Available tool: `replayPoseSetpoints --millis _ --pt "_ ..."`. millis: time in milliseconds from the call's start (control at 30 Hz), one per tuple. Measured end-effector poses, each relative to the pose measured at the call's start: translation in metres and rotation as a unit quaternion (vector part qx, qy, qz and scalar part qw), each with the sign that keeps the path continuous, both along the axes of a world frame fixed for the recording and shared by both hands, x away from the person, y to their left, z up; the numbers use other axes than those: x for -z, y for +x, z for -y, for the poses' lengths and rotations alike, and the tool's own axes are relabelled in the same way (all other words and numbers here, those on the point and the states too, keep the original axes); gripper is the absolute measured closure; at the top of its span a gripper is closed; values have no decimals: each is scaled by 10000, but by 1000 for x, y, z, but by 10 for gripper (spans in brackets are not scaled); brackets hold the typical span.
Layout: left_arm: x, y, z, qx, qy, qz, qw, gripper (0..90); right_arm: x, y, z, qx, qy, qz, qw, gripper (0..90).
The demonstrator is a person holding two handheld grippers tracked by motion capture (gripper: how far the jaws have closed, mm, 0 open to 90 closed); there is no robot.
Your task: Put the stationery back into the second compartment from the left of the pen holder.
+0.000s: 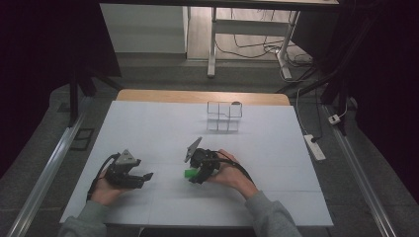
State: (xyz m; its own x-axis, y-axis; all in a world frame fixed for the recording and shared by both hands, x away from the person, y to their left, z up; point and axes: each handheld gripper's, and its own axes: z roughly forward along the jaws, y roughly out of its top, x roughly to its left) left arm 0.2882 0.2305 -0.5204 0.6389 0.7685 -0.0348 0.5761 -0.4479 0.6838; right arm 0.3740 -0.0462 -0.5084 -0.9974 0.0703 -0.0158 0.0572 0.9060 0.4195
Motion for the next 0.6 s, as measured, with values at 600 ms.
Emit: replayPoseSetpoints --millis 600 --pt "0 -1 -3 -28 -2 6 10000 273 0 -5 -1 -236 -78 171 9995 668"
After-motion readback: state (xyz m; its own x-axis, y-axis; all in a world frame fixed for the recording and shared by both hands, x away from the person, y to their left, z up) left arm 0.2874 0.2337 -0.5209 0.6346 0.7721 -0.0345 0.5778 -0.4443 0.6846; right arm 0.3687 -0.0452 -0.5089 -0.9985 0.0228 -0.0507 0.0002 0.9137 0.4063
